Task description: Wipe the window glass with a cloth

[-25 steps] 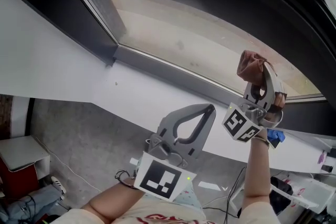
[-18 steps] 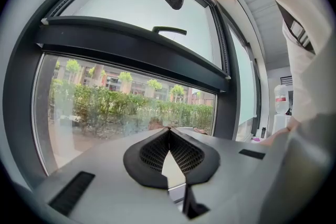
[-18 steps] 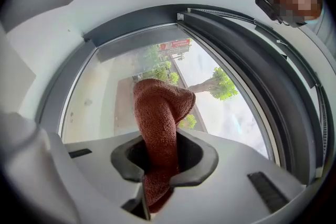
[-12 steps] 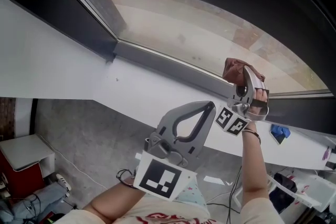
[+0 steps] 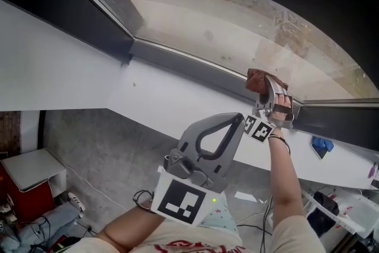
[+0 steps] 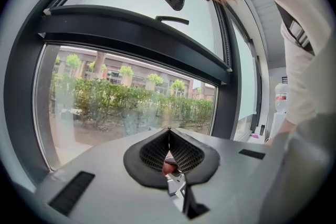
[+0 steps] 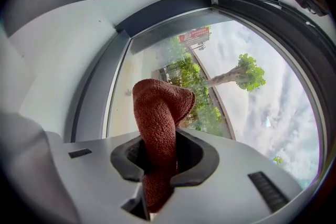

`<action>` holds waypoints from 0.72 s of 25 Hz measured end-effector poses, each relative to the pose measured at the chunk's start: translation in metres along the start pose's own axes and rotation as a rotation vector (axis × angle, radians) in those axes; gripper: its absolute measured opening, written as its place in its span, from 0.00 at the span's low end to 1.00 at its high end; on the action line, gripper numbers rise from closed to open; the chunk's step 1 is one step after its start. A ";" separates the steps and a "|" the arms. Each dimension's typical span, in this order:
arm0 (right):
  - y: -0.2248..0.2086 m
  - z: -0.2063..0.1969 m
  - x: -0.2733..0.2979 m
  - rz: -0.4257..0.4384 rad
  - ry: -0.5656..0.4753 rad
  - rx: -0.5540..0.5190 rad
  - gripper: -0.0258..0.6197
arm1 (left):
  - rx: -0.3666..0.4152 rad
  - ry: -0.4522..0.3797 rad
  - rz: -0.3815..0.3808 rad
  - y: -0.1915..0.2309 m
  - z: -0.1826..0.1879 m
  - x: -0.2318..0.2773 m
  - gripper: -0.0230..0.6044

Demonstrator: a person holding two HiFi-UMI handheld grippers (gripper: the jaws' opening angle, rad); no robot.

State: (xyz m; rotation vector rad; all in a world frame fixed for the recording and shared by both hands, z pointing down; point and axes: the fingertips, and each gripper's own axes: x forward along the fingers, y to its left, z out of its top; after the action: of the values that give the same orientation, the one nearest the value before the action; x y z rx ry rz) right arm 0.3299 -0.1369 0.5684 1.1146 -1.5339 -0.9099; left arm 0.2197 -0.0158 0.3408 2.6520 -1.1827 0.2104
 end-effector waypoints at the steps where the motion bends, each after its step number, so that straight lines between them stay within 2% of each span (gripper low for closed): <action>1: 0.006 -0.002 0.002 0.010 0.007 0.003 0.18 | -0.002 0.002 0.002 0.001 -0.001 0.001 0.07; 9: 0.042 -0.009 0.011 0.091 0.043 0.020 0.18 | -0.016 0.018 0.020 0.011 -0.008 -0.001 0.07; 18: 0.065 -0.014 0.019 0.131 0.056 0.021 0.18 | -0.022 0.024 0.037 0.021 -0.011 -0.002 0.07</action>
State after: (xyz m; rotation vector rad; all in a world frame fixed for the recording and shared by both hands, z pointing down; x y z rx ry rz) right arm 0.3285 -0.1359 0.6375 1.0335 -1.5548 -0.7696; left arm 0.2018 -0.0248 0.3541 2.6026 -1.2206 0.2338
